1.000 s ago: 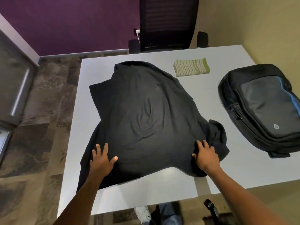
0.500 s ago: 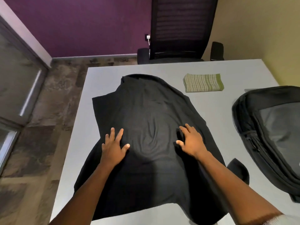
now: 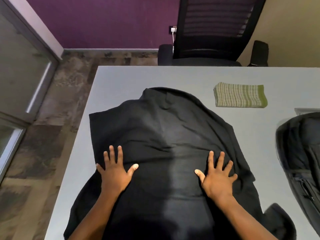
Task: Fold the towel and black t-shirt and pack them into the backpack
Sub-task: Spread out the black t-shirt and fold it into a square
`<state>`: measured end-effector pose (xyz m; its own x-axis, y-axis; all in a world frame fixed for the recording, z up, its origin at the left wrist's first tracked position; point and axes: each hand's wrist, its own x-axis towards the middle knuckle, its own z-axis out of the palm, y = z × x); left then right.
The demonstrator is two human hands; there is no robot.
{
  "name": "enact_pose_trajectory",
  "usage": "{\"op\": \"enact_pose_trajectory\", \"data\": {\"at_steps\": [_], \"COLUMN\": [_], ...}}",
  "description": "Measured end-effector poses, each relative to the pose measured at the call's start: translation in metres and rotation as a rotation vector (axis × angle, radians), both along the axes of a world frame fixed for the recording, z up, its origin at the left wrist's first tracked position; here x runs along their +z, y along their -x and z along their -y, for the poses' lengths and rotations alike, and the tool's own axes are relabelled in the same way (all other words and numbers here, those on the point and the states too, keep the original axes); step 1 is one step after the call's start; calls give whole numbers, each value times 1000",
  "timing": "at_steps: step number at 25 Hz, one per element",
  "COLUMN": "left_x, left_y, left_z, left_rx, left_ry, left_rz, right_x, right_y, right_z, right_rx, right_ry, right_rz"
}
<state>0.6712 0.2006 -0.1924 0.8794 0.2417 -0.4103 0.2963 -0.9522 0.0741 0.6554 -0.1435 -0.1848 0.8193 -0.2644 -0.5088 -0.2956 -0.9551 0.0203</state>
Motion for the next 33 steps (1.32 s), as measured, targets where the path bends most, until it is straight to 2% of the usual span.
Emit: {"op": "enact_pose_trajectory", "data": {"at_steps": [3, 6, 8, 10, 13, 17, 20, 23, 26, 27, 29, 32, 33], "left_x": [4, 24, 32, 40, 47, 42, 40, 39, 45, 50, 61, 88, 97], "left_y": [13, -11, -47, -94, -168, -239, -262, -283, -298, -301, -303, -294, -290], "left_z": [-7, -6, -4, -1, 3, 6, 11, 14, 17, 17, 19, 26, 28], "left_rx": [66, 123, 60, -20, -109, -74, -142, -75, -190, -224, -200, -122, -128], "left_ry": [10, 42, 72, 171, 327, 479, 377, 344, 184, 158, 231, 363, 375], "left_rz": [47, 282, 468, 542, 534, 377, 155, 83, 22, 26, 103, 346, 436], "right_x": [13, 40, 58, 71, 79, 74, 57, 35, 28, 32, 41, 67, 75], "right_y": [13, -3, -46, -107, -200, -277, -301, -305, -299, -298, -298, -297, -299], "right_z": [0, -3, -11, -30, -79, -131, -145, -148, -146, -145, -140, -129, -125], "right_rx": [-9, -49, -4, 69, 180, 188, 184, 231, 180, 163, 132, 70, 39], "right_ry": [62, 81, 24, -144, -406, -598, -614, -489, -443, -457, -512, -566, -582], "right_rz": [-74, -86, 62, 264, 399, 360, 260, 154, 232, 255, 235, 122, 150]}}
